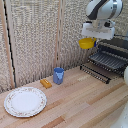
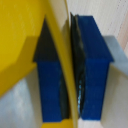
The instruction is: Please reach out your grabber to the yellow dish. Tenderly grip the yellow dish using your grabber. Set the yellow dish on the baking sheet. Posit your grabber on the rim of the baking sheet carrying the yellow dish. Mindfully slide the baking sheet with the yellow dish into the oven. Let go of your grabber's hold on the baking sheet's edge when it is entirely in the oven.
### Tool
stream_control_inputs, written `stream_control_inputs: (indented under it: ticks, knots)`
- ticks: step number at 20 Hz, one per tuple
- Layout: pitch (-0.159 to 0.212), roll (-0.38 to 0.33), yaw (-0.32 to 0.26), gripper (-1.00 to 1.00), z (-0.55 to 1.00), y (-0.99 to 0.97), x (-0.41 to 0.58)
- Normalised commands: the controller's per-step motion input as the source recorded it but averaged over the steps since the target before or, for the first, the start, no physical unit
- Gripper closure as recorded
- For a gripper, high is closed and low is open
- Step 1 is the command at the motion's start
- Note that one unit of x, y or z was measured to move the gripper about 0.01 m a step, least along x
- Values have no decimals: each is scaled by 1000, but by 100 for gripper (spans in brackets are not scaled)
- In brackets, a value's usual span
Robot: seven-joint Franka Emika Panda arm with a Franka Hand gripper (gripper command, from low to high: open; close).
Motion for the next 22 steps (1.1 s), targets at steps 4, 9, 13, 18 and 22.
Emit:
stream_control_inputs:
  ticks: [4, 9, 13, 18, 22]
  knots:
    - [0, 0, -129, 100, 65, -824, 77]
    - [0, 1, -104, 100, 32, -867, 114]
    - [0, 18, -87, 100, 0, -865, 136]
    - [0, 29, -43, 100, -2, -859, 64]
    - [0, 2, -42, 100, 0, -659, 0]
